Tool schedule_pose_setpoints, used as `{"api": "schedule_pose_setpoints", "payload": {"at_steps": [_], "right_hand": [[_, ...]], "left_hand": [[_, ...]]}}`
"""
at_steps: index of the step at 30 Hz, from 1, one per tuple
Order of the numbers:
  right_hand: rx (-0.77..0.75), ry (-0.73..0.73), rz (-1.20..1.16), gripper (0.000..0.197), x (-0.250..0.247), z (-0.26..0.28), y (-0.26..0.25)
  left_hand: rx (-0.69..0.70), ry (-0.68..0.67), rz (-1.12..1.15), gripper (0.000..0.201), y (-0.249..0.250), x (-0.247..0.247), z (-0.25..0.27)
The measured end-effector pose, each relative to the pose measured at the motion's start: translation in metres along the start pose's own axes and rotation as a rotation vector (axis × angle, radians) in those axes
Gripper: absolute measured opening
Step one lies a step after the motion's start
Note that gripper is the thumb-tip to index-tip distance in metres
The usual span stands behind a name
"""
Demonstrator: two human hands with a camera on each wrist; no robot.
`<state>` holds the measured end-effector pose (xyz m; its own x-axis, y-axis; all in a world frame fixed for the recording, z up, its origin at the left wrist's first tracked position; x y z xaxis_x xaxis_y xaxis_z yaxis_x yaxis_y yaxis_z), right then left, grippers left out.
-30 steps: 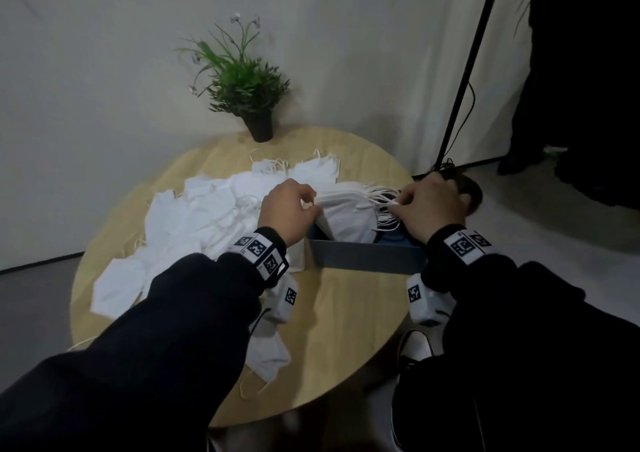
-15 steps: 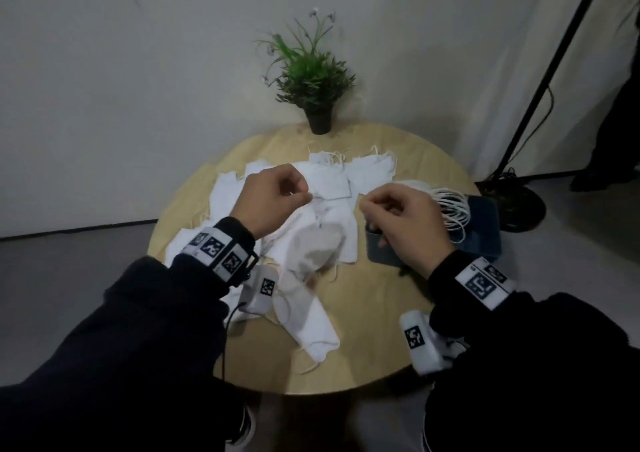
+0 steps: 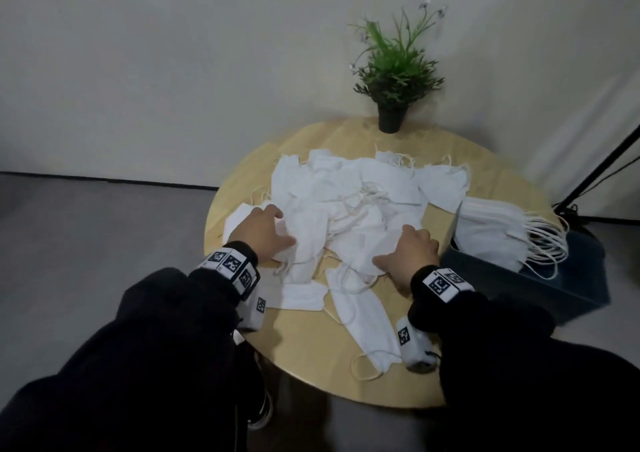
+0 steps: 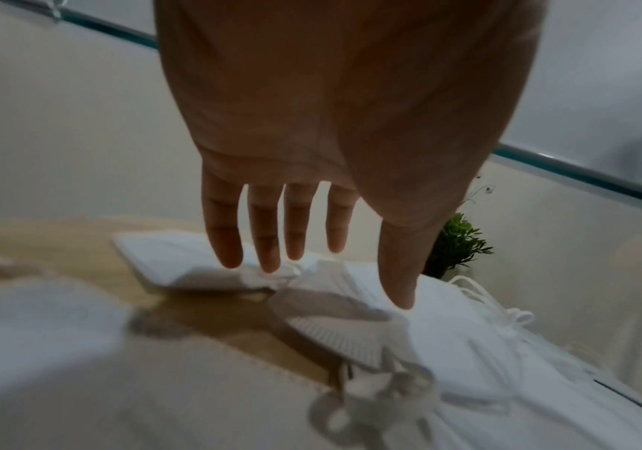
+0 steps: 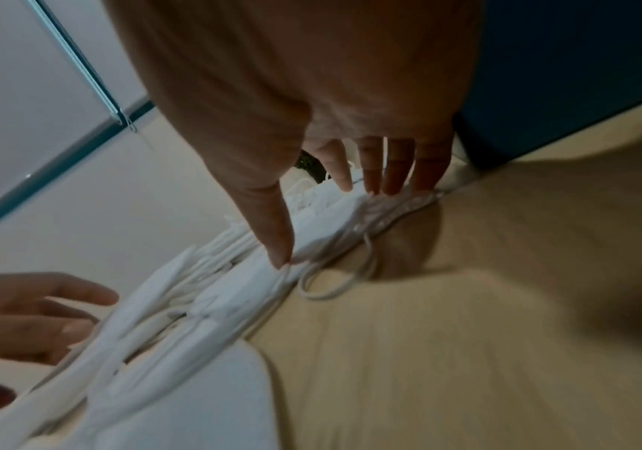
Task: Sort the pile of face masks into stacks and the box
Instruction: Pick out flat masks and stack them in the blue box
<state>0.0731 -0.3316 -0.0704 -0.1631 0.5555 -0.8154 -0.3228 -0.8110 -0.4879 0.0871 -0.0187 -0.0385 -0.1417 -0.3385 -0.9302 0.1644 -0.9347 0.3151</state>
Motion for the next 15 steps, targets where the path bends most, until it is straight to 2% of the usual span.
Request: {"api": "schedule_pose_setpoints", "payload": {"at_steps": [3,5,7,10,12,15], "right_hand": [[-0.04,0.065,-0.047,0.085,-0.001,-0.002,-0.003],[-0.065,0.098,-0.201,0.077,-0.007,-0.003,-0.003],[-0.095,0.109,-0.407,0.06,-0.014,-0.001,-0.003],[-0.132,0.116,-0.725,0.024,-0.028,0.006,-0.003],[-0.18,0.107,-0.869,0.011,-0.039,0.017,-0.008],[-0.235,0.106,-1.047,0.003,-0.055,0.029,-0.01]], "left_hand": [[0.014,0.005,0.048,0.09,0.003,0.006,-0.006],[0.011,0.002,0.021,0.095,0.007,0.008,-0.008],[0.027,-0.013,0.021,0.075,0.011,0.006,-0.009],[0.143,0.014,0.166,0.014,0.029,-0.013,-0.007],[0.192,0.151,0.287,0.014,0.038,-0.041,-0.001],[0.28,0.464,0.421,0.013,0.05,-0.094,0.026]]}}
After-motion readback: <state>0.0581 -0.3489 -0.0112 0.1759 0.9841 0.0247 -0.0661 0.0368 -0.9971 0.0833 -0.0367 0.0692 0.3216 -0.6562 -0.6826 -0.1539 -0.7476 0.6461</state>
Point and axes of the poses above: each hand's wrist, its own z-axis away from the middle knuckle, its own x-axis out of the palm, y = z × x, the point moved 9 cm from there along -z, towards the middle knuckle, and after that the axes turned 5 degrees about -z, right-handed, at the moved point
